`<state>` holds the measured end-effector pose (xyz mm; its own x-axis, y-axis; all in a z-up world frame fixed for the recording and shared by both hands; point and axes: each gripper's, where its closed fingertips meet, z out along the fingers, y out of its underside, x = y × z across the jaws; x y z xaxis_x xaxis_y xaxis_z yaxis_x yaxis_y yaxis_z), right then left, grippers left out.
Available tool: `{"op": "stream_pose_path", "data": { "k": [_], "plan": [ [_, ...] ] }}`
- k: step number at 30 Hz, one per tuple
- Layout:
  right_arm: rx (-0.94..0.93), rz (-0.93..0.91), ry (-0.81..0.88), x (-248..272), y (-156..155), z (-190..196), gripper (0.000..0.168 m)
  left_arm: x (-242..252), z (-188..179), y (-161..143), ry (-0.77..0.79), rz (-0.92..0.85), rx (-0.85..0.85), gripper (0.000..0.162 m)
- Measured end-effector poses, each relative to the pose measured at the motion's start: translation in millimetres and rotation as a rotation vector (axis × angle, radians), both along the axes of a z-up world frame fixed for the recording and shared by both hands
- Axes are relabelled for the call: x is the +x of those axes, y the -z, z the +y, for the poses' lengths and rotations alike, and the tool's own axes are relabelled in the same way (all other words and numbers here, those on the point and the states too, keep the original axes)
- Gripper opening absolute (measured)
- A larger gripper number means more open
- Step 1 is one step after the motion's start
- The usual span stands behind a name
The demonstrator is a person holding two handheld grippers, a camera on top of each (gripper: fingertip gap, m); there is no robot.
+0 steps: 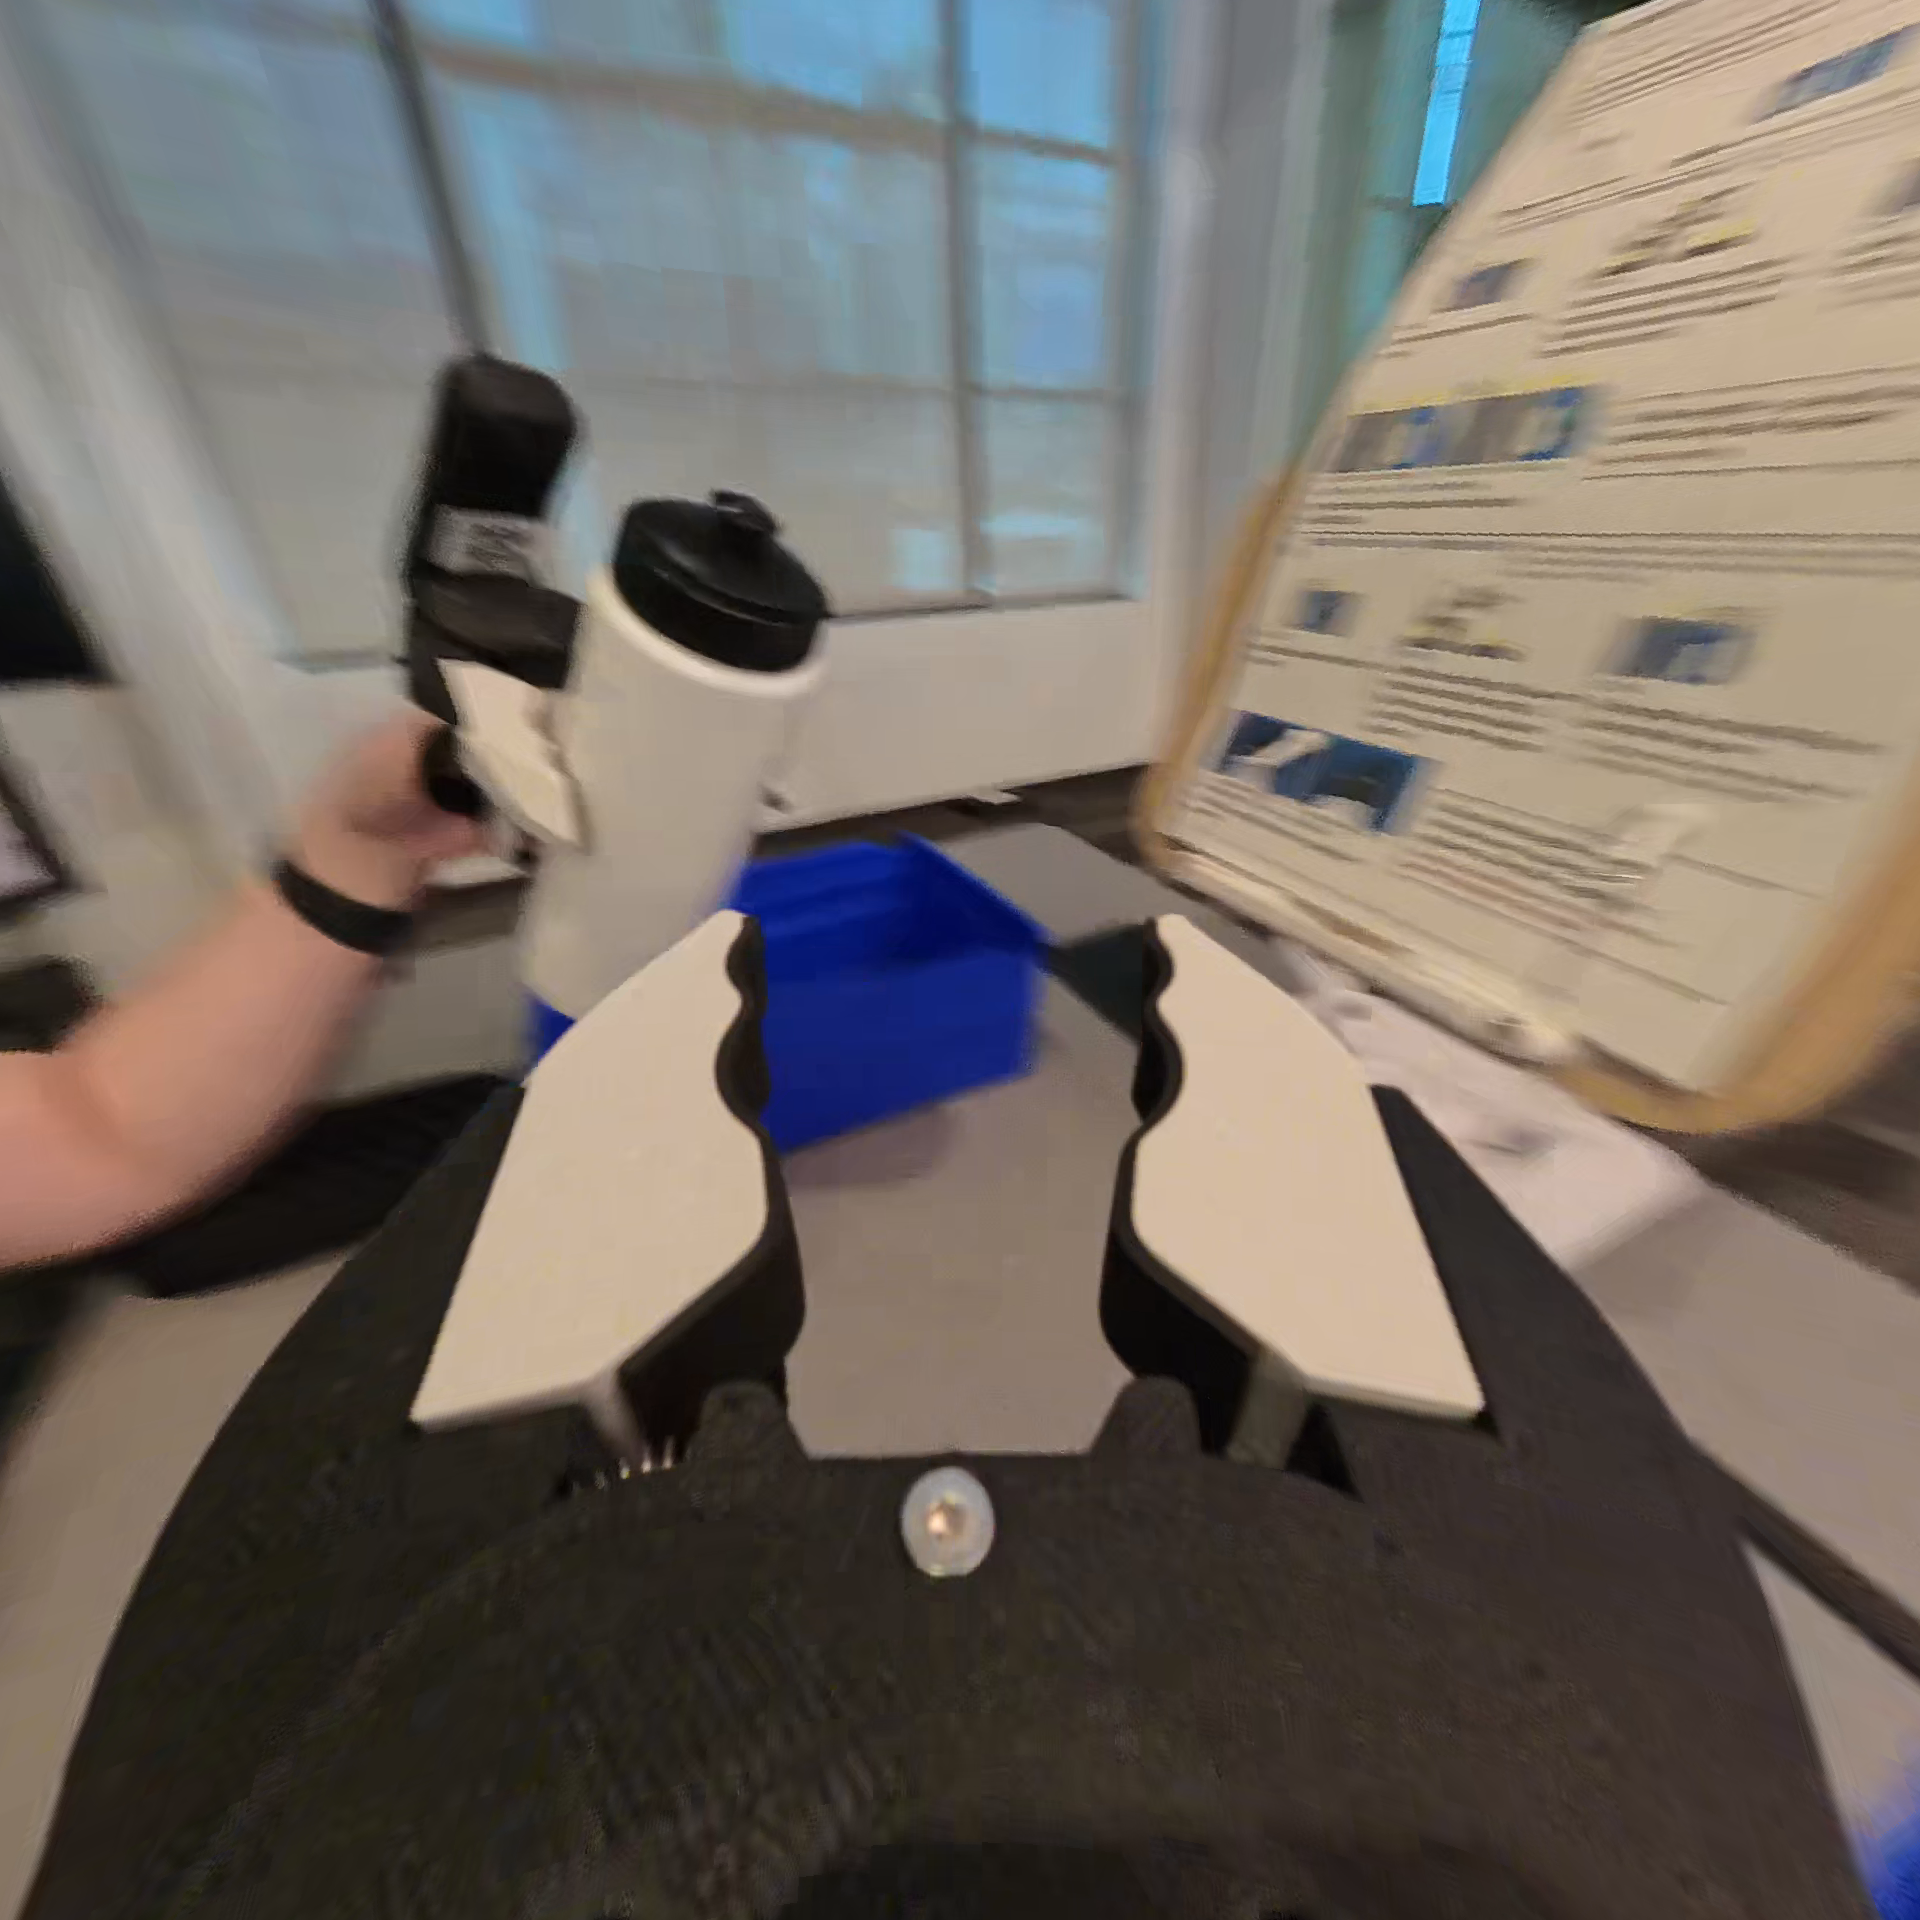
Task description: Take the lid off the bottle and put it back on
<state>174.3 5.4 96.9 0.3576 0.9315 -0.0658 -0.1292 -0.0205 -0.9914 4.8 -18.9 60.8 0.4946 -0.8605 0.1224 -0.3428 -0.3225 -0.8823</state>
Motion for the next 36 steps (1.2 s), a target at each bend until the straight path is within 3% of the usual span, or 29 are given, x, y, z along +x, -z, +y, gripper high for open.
{"op": "stream_pose_path", "data": {
  "k": [5, 10, 12, 13, 20, 28, 36],
  "plan": [
    [-0.109, 0.097, -0.283, -54, 2, -47, 0.09, 62, -31, -3, 0.186, -0.11, 0.001, 0.087],
    [-0.144, 0.092, -0.287, -77, 9, -59, 0.101, 95, -44, 18, 0.256, -0.077, 0.0, 0.087],
    [-0.155, 0.088, -0.283, -79, 12, -59, 0.098, 103, -48, 22, 0.276, -0.072, 0.003, 0.087],
    [-0.154, 0.09, -0.304, -79, 12, -62, 0.083, 105, -49, 23, 0.28, -0.074, 0.002, 0.087],
    [-0.092, 0.036, -0.317, -78, 10, -69, 0.081, 110, -54, 22, 0.343, -0.17, -0.018, 0.087],
    [0.003, 0.006, -0.246, -50, -15, -65, 0.08, 97, -40, 15, 0.332, -0.302, 0.063, 0.101],
    [0.037, -0.073, -0.2, -34, -22, -64, 0.08, 95, -48, -1, 0.371, -0.451, 0.264, 0.099]
  ]
}}
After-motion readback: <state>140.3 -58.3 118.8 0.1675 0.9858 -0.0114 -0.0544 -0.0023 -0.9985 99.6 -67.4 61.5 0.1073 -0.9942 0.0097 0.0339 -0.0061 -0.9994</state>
